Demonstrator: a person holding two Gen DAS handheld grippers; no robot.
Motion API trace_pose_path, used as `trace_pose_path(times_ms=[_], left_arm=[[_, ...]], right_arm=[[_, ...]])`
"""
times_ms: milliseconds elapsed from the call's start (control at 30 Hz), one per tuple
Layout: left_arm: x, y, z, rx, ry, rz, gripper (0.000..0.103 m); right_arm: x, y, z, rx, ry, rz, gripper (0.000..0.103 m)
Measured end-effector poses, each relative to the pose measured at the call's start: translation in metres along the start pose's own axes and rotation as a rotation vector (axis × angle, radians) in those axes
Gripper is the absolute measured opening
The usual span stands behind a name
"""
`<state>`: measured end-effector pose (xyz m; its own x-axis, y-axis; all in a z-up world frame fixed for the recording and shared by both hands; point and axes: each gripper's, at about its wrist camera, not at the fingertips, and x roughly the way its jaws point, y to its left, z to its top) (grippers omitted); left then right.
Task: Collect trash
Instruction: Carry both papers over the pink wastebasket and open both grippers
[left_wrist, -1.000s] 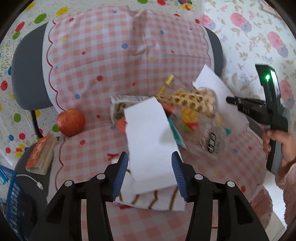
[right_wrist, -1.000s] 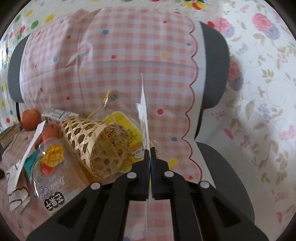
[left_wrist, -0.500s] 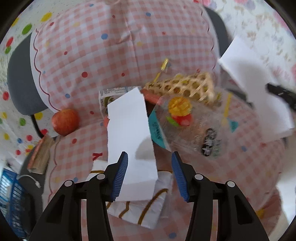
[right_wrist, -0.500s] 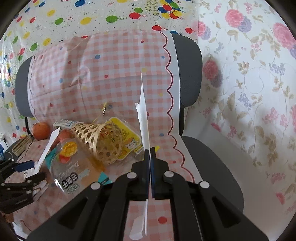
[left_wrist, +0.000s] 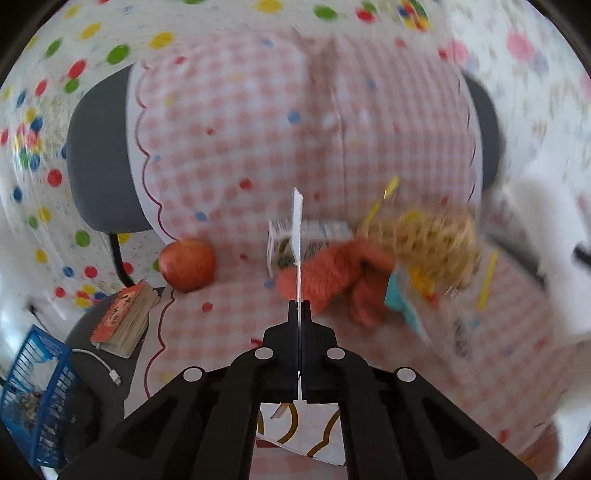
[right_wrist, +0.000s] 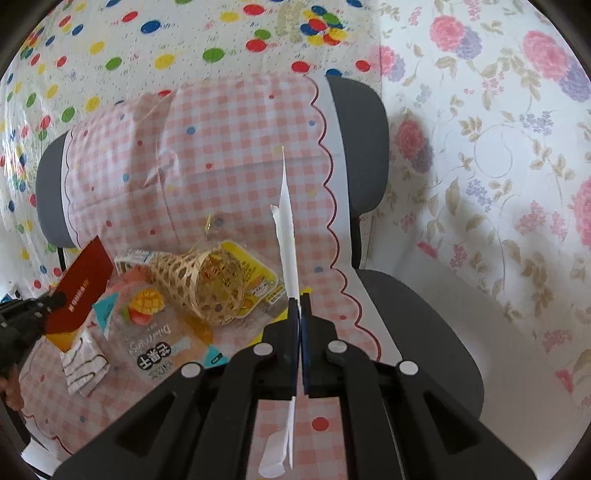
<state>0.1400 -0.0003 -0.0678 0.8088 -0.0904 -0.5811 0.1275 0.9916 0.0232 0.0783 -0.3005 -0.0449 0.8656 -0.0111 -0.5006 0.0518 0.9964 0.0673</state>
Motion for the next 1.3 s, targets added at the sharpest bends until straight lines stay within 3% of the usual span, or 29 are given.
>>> trace_pose_path(times_ms=[133,267,433,733,1100,1300], left_arm=[[-0.039,0.011,0.008,-0.053,-0.073,-0.111,0.001],[-0.075,-0.008,-0.002,-0.021,-0.126,-0.214,0.001],[-0.095,-0.040,-0.025,0.016,-0.129,-0.291,0.001],[-0.106,-0.105,-0.064,0.110,-0.072,-0.474,0.001],[-0.118,-0.204,-0.120,0.262,0.012,-0.726,0.001],[-0.118,-0.245,-0.147,0.342,0.067,-0.799,0.001]], right_arm=[[-0.019,0.005,0.002,-0.001,-0.026,0.012,0.001],[-0.042,0.010,-0.007,-0.005,-0.023,0.023,0.001],[-0.066,0.007,-0.025,0.027,0.011,0.022,0.002],[-0.119,-0.026,-0.083,0.097,0.105,-0.089,0.002],[-0.199,-0.071,-0.152,0.186,0.173,-0.298,0.002],[-0.213,-0.094,-0.183,0.243,0.223,-0.365,0.002]])
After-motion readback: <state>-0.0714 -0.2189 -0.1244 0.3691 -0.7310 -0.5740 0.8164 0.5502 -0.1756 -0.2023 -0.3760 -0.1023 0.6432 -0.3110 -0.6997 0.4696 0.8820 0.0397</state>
